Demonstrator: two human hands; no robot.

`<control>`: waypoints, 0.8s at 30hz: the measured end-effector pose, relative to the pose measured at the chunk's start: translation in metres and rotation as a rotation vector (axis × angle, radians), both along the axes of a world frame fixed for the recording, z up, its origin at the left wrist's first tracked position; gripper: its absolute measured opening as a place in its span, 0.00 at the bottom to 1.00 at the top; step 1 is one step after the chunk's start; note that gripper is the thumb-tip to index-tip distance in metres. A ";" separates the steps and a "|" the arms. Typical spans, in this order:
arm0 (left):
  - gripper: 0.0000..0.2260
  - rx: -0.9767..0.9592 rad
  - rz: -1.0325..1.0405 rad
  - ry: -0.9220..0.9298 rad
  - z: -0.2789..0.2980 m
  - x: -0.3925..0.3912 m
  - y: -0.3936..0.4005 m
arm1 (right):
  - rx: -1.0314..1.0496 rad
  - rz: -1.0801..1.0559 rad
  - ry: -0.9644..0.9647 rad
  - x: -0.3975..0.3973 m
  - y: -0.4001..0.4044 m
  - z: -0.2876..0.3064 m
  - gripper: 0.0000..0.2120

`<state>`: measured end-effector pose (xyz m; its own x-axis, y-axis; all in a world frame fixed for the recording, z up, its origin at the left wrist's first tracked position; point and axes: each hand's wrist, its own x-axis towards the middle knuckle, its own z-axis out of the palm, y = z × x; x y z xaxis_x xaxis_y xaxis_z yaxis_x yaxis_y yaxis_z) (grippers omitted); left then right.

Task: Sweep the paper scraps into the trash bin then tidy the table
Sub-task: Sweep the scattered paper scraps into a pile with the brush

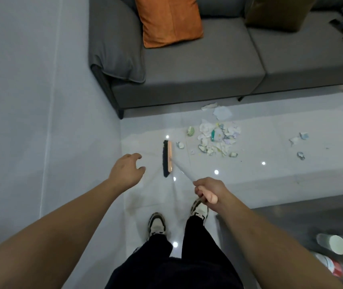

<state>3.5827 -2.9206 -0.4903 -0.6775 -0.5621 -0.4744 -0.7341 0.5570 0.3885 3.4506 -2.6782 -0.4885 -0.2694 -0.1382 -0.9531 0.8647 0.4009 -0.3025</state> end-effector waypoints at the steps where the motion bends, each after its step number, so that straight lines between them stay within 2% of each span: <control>1: 0.21 0.009 -0.004 0.002 0.000 0.000 0.000 | 0.021 -0.013 0.033 -0.005 0.005 0.002 0.04; 7: 0.22 0.011 -0.056 0.035 0.009 -0.016 -0.003 | 0.147 -0.144 0.208 -0.032 0.026 0.006 0.06; 10: 0.22 0.001 -0.072 0.039 0.011 -0.029 -0.005 | 0.153 -0.152 0.231 -0.039 0.026 0.016 0.02; 13: 0.22 0.011 -0.087 0.030 0.009 -0.046 -0.004 | 0.075 -0.126 0.198 -0.041 0.026 0.022 0.04; 17: 0.22 0.005 -0.125 0.023 0.006 -0.082 -0.001 | -0.065 -0.092 0.063 -0.058 0.010 0.025 0.05; 24: 0.22 -0.046 -0.140 -0.053 -0.008 -0.157 0.000 | -0.107 -0.082 0.009 -0.138 -0.019 -0.007 0.08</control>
